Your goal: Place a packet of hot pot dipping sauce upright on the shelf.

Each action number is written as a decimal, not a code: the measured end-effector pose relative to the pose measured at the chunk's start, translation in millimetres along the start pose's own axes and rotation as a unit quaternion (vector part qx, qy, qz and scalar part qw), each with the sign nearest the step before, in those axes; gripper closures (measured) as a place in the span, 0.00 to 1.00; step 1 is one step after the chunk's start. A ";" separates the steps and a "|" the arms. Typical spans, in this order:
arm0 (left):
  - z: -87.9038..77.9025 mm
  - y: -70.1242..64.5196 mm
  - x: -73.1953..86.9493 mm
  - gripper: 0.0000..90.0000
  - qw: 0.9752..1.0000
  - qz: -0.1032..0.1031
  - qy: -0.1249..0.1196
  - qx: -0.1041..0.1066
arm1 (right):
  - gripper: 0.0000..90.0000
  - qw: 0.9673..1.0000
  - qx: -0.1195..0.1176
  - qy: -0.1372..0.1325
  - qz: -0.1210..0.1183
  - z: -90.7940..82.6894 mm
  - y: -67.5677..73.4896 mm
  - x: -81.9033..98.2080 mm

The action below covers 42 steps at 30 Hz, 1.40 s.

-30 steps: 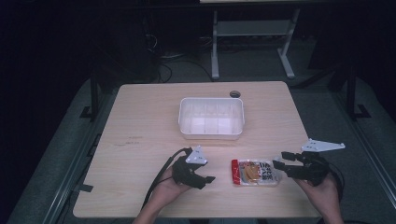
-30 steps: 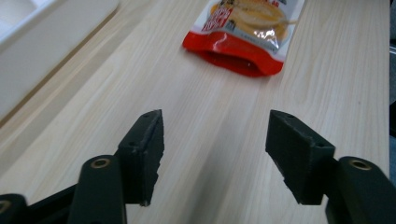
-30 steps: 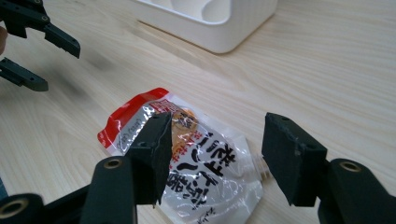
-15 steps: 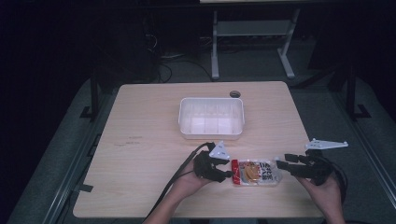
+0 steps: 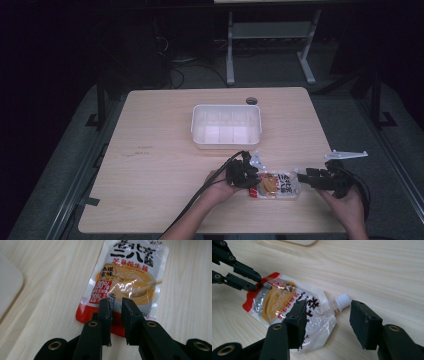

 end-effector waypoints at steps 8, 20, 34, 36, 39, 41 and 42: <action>7.5 -4.7 -1.1 0.92 0.999 0.024 0.025 -0.009 | 0.53 1.000 -0.005 0.021 0.005 6.5 0.0 3.8; 12.5 -9.1 1.9 0.97 0.999 0.028 0.041 -0.018 | 0.55 0.999 -0.007 0.053 0.009 16.1 3.3 10.1; 14.4 -9.7 4.0 0.97 0.999 0.024 0.034 -0.020 | 0.61 0.997 -0.037 0.061 0.026 22.8 3.1 14.3; 14.6 -10.0 4.5 0.97 0.999 0.023 0.032 -0.022 | 0.62 0.997 -0.039 0.060 0.029 22.9 2.6 14.5; 14.9 -10.8 4.7 0.97 0.999 0.025 0.033 -0.025 | 0.65 0.996 -0.050 0.056 0.045 22.9 0.4 15.2; 15.0 -10.4 5.0 0.97 0.999 0.021 0.032 -0.024 | 0.67 0.996 -0.058 0.053 0.052 23.3 -0.7 15.6; 15.0 -10.4 5.0 0.97 0.999 0.021 0.032 -0.024 | 0.67 0.996 -0.058 0.053 0.052 23.3 -0.7 15.6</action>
Point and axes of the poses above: each handheld gripper's, and its own axes: z roughly forward along the jaws, x roughly out of its underside, y roughly to its left, the point moved 3 cm from there along z, roughly forward along the jaws, and after that the axes turned 6 degrees about -z, right-handed, at the moved point
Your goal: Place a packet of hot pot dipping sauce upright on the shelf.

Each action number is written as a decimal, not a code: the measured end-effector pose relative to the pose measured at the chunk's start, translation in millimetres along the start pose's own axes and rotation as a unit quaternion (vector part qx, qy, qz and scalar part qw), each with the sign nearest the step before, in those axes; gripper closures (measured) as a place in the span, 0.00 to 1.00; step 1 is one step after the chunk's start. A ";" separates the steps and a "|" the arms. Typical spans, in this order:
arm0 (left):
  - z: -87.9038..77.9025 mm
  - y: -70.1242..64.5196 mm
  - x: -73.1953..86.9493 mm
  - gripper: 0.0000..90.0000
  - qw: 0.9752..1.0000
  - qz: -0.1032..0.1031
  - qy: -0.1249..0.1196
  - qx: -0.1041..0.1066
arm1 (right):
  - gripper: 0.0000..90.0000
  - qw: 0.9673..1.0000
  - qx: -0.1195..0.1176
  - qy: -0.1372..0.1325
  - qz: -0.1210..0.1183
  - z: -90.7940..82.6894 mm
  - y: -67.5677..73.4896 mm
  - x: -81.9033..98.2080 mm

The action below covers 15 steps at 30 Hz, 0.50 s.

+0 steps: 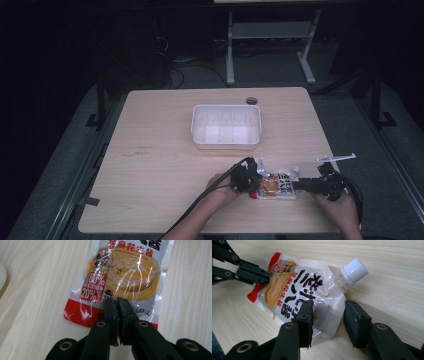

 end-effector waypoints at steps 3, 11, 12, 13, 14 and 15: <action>0.2 0.0 0.1 0.97 1.000 -0.001 0.001 0.000 | 0.71 1.000 -0.020 -0.011 0.009 -1.3 -1.2 -0.5; 0.7 -0.8 0.1 0.96 1.000 0.002 0.002 -0.003 | 0.79 0.999 -0.028 -0.036 -0.007 -7.0 5.2 -4.1; 0.8 -1.0 0.0 0.96 1.000 0.003 0.001 -0.004 | 0.81 0.999 -0.031 -0.044 -0.011 -8.5 6.4 -4.8; 0.7 -1.0 0.1 0.96 1.000 0.005 0.001 -0.006 | 0.81 0.999 -0.031 -0.044 -0.011 -8.5 6.4 -4.8; 0.5 -0.2 0.2 0.94 1.000 0.003 0.000 -0.007 | 0.84 0.998 -0.034 -0.049 -0.011 -9.9 6.9 -5.2; 0.5 -0.2 0.2 0.92 1.000 0.003 0.000 -0.007 | 0.84 0.998 -0.034 -0.049 -0.011 -9.9 6.9 -5.2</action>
Point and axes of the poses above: each handheld gripper's, and its own axes: z roughly forward along the jaws, x roughly out of its underside, y roughly to its left, the point moved 3 cm from there along z, roughly forward along the jaws, and after that the axes turned 6 degrees about -z, right-handed, at the moved point
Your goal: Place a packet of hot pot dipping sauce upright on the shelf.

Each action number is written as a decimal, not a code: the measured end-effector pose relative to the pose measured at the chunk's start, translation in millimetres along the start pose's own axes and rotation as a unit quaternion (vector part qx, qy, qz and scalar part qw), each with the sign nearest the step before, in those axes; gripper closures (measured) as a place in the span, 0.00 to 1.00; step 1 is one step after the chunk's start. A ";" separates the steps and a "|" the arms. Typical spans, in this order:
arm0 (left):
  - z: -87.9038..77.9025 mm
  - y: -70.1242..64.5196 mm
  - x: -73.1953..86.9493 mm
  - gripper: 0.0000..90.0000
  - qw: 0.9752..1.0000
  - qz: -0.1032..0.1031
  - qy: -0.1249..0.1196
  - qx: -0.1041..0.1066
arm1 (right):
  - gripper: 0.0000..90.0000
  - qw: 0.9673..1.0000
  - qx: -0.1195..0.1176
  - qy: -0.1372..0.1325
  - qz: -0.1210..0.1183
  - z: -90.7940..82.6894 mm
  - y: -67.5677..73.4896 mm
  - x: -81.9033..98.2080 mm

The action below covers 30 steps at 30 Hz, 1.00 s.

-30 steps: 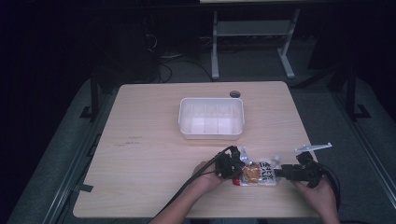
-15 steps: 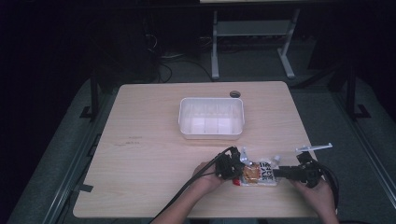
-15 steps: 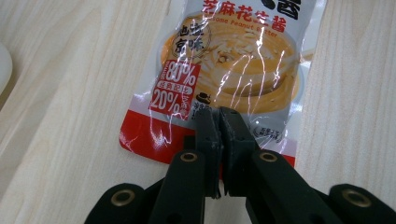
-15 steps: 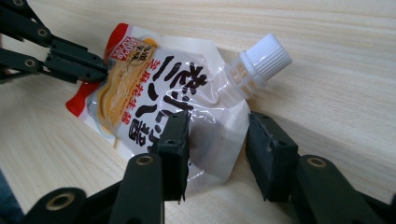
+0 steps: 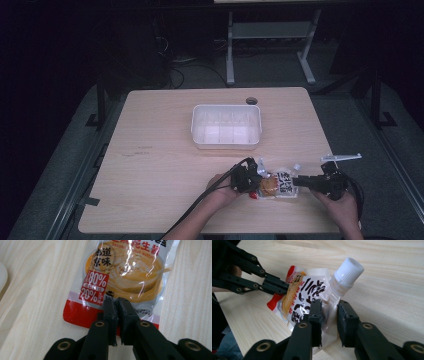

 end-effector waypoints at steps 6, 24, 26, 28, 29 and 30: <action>-0.8 3.6 1.3 0.82 1.000 -0.013 -0.007 0.009 | 0.94 1.000 0.003 0.000 -0.023 -0.1 5.0 -1.8; -17.7 14.1 -6.7 0.30 0.997 -0.039 -0.052 0.043 | 0.97 0.995 0.026 -0.001 -0.098 -10.2 29.6 -15.7; -20.3 17.3 -8.9 0.29 0.996 -0.047 -0.061 0.053 | 0.98 0.993 0.032 0.001 -0.113 -11.7 35.5 -18.5; -22.3 23.2 -11.5 0.26 0.995 -0.054 -0.059 0.066 | 0.98 0.992 0.030 -0.004 -0.122 -13.0 40.8 -21.1; -22.6 24.5 -12.6 0.26 0.994 -0.053 -0.058 0.070 | 0.98 0.992 0.027 -0.006 -0.125 -13.7 43.6 -22.4; -22.6 25.3 -14.1 0.26 0.994 -0.055 -0.059 0.080 | 0.98 0.991 0.023 -0.007 -0.130 -14.2 46.0 -23.7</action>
Point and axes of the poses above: each handheld gripper's, and its own axes: z roughly forward along the jaws, x roughly out of its underside, y roughly to its left, the point moved 3 cm from there along z, roughly forward along the jaws, and after that the axes turned 6 degrees about -z, right-handed, at the moved point
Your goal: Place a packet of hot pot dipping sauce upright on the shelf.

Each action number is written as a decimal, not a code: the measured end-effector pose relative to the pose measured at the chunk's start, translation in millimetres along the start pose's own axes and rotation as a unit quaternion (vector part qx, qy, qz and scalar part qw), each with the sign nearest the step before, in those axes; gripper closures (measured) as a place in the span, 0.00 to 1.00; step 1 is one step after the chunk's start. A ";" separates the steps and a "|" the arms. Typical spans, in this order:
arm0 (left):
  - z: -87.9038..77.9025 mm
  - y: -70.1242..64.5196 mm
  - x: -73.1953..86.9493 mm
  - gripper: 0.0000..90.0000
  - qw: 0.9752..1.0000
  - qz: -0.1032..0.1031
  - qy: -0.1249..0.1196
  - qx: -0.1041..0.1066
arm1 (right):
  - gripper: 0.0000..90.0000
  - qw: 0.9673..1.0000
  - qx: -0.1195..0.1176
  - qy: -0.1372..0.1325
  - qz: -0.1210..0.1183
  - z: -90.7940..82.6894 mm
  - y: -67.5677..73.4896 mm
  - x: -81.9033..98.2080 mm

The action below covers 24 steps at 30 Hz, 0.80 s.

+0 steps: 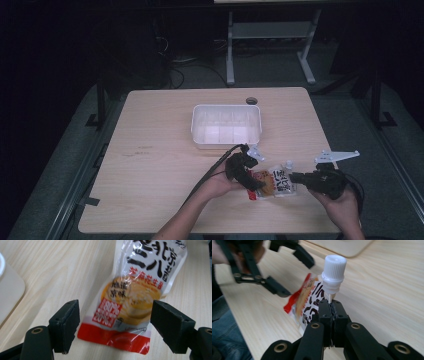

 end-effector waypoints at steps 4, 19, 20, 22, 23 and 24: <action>-0.3 2.9 -5.9 0.27 0.999 -0.006 0.002 0.041 | 0.98 1.000 -0.003 -0.004 -0.029 -0.5 11.4 -7.2; -3.9 2.9 -6.3 0.83 0.992 0.010 0.026 0.125 | 0.98 0.997 -0.001 -0.003 -0.081 2.9 31.6 -17.2; -5.0 1.2 -6.1 0.86 0.992 0.016 0.030 0.124 | 0.98 0.997 0.002 -0.001 -0.083 3.4 31.5 -17.0; -5.3 0.3 -6.1 0.90 0.992 0.018 0.030 0.124 | 0.98 0.996 0.002 -0.001 -0.084 3.7 31.7 -17.1; -5.9 -0.3 -6.1 0.90 0.992 0.020 0.030 0.124 | 0.98 0.996 0.002 -0.001 -0.084 3.7 31.7 -17.1; -7.4 -1.6 -6.1 0.93 0.992 0.020 0.029 0.123 | 0.98 0.997 0.000 -0.004 -0.083 3.6 31.0 -16.9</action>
Point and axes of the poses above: each handheld gripper's, and its own axes: z roughly forward along the jaws, x roughly out of its underside, y roughly to its left, the point moved 3 cm from there along z, roughly forward along the jaws, and after that the axes turned 6 degrees about -z, right-handed, at the moved point
